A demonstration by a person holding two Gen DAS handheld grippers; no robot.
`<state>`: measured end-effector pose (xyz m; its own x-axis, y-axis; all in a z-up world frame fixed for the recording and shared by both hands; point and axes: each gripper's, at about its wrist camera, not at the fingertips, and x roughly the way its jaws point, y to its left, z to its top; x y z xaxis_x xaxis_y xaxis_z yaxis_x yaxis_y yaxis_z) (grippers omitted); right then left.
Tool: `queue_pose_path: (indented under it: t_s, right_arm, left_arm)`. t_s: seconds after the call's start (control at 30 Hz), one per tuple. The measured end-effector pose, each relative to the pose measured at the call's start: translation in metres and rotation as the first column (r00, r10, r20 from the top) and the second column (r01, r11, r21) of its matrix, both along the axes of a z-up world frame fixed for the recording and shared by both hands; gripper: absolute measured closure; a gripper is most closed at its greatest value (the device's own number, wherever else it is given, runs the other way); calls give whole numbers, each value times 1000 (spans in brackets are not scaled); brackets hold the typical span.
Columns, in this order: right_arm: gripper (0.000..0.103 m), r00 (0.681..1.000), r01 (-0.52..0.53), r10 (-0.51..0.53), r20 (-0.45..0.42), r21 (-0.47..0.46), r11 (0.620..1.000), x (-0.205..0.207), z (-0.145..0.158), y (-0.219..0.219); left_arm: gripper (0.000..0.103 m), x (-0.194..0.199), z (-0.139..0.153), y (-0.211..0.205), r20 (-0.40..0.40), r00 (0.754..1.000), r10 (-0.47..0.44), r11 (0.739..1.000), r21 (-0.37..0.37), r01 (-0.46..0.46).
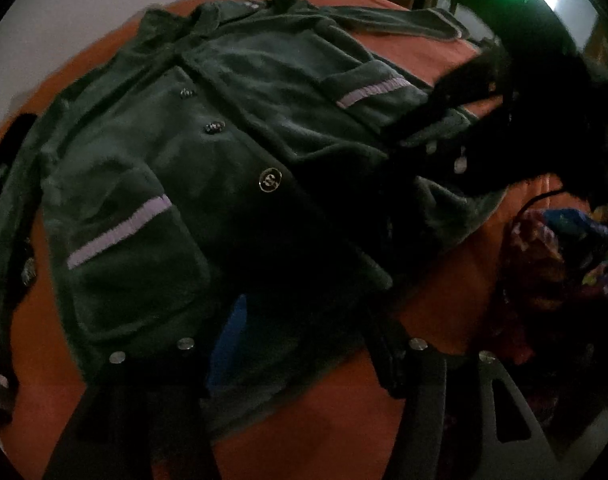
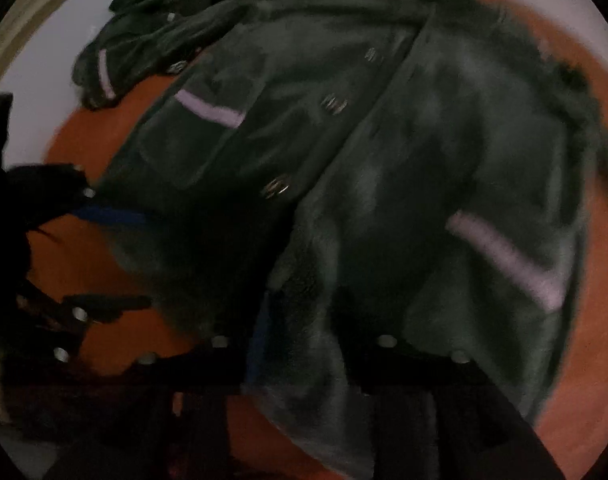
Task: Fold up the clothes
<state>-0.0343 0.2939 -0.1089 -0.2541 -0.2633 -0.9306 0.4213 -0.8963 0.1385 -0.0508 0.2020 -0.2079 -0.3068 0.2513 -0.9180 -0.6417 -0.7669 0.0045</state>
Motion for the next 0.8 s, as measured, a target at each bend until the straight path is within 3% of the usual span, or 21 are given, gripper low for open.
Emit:
queue_pose_path:
  t_s: [0.07, 0.17, 0.3, 0.47, 0.57, 0.6, 0.63, 0.67, 0.7, 0.73, 0.8]
  right_arm:
    - [67, 999, 46, -46, -4, -27, 999, 3, 7, 6]
    - [62, 993, 114, -114, -7, -67, 991, 9, 17, 15]
    - [57, 981, 195, -194, 24, -135, 972, 16, 20, 22]
    - [56, 982, 171, -152, 113, -182, 968, 31, -9, 2]
    - [56, 987, 145, -133, 93, -143, 979, 37, -22, -8]
    - [56, 989, 140, -131, 76, -128, 982, 37, -25, -10]
    - [59, 990, 137, -132, 55, -113, 984, 36, -27, -11]
    - [66, 990, 136, -133, 38, -97, 986, 35, -29, -12]
    - [84, 991, 136, -135, 23, -84, 987, 36, -30, -12]
    - [88, 990, 139, -138, 10, -77, 987, 37, -30, -11]
    - [88, 990, 136, -138, -12, -89, 987, 43, -26, -11]
  left_arm:
    - [42, 3, -5, -2, -13, 1000, 2, 1000, -26, -2]
    - [41, -7, -27, 0, 69, 998, 3, 1000, 30, -5]
    - [41, 0, -31, -7, 27, 1000, 6, 1000, 18, -7]
    - [41, 7, -38, -8, 13, 1000, 1, 1000, 21, -1]
    - [41, 11, -50, -4, -1, 1000, -3, 1000, -12, 3]
    - [45, 11, -53, -2, -12, 1000, 1, 1000, -21, -1]
    - [57, 12, -56, -1, -23, 1000, 6, 1000, -28, -6]
    - [65, 13, -56, -2, -37, 999, 11, 1000, -22, -12]
    - [81, 16, -54, -4, -51, 999, 13, 1000, -6, -13]
    - [96, 18, -51, -6, -63, 998, 20, 1000, 11, -19]
    - [96, 24, -44, -12, -77, 996, 32, 999, 44, -29]
